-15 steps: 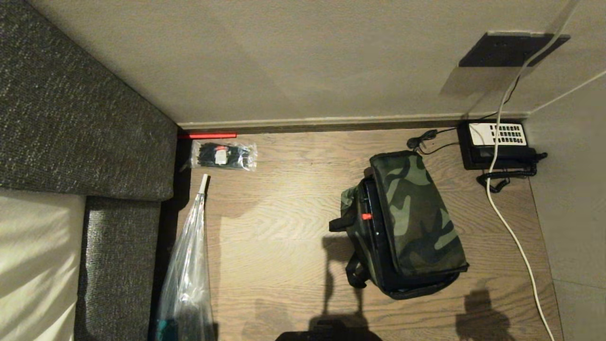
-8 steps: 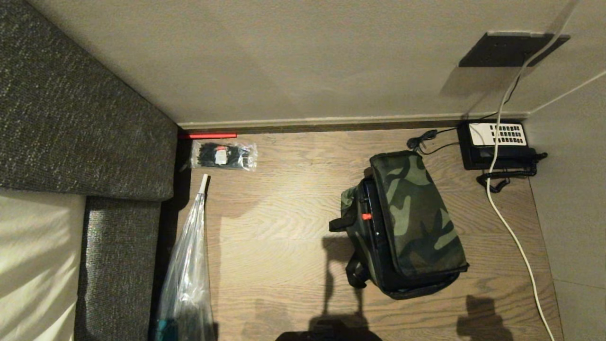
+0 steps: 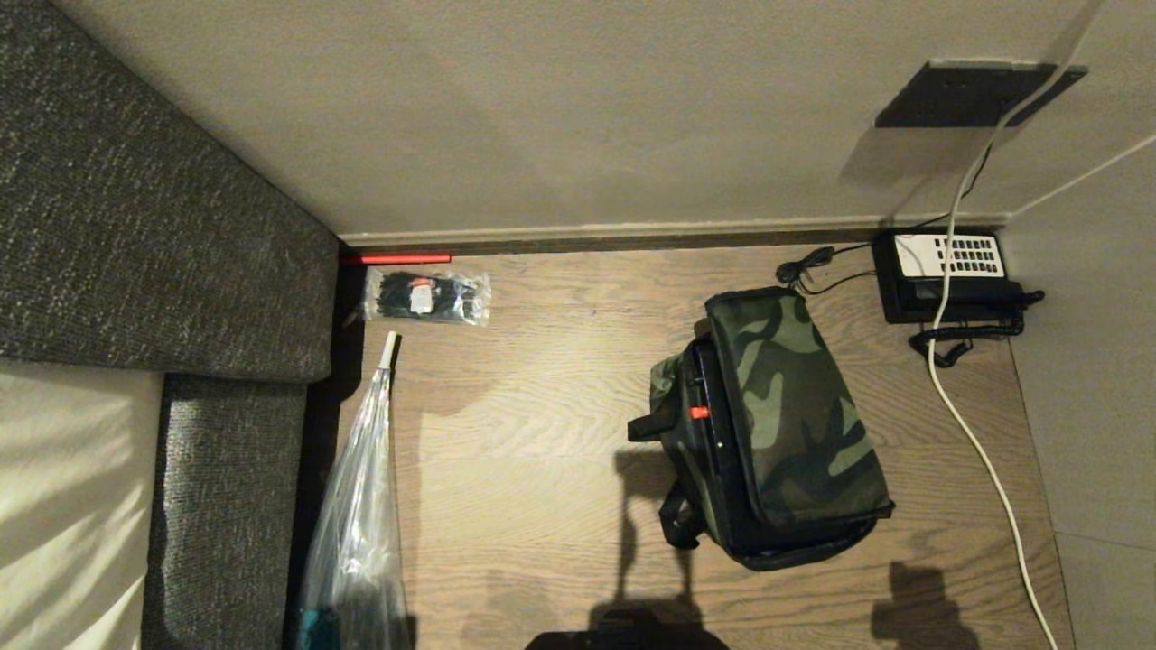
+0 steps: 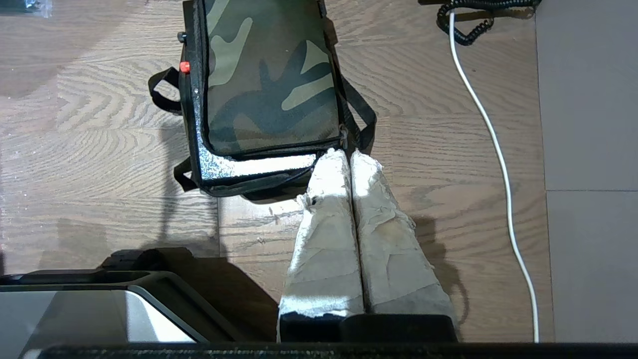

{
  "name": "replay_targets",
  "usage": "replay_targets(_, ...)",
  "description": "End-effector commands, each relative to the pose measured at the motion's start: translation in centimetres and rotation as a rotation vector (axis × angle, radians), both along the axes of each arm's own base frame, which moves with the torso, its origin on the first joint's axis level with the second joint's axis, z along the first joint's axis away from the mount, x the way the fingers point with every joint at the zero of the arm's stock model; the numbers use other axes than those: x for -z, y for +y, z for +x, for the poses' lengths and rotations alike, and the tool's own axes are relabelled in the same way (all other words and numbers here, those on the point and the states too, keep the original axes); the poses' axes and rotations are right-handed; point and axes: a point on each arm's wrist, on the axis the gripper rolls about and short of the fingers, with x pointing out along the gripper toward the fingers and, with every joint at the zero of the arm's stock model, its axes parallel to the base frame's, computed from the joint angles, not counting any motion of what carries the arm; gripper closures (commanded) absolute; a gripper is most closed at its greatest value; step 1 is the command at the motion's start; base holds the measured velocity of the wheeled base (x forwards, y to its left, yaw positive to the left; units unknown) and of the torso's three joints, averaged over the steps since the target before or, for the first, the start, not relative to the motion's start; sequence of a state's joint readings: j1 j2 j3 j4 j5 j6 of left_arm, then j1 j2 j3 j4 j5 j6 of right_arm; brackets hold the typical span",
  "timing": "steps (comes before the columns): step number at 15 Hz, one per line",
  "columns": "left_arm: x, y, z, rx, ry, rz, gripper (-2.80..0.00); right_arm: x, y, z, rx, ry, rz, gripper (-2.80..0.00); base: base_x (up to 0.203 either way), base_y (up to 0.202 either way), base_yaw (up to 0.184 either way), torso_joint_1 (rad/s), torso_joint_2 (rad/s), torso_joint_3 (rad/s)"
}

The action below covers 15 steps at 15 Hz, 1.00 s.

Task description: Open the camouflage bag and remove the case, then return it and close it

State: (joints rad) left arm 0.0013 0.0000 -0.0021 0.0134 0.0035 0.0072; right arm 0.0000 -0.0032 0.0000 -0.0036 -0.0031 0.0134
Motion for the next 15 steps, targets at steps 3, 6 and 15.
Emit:
replay_targets(3, -0.01, 0.00, -0.01, -0.002, -0.004, 0.000, 0.00, 0.07, 0.00, -0.13, -0.001, -0.018, 0.000, 0.00, 0.000, 0.000, 0.000, 0.000, 0.00, 0.000)
replay_targets(6, -0.01, 0.01, -0.01, -0.003, -0.004, -0.004, 0.00, 0.08, 0.00, -0.13, 0.000, -0.018, 0.000, 0.00, 0.000, 0.000, 0.000, 0.002, 0.00, 0.066)
replay_targets(15, -0.01, 0.01, -0.01, -0.003, -0.004, -0.004, 0.00, 0.04, 0.00, -0.14, 0.000, -0.019, 0.000, 0.00, 0.000, 0.000, 0.000, 0.002, 0.00, 0.195)
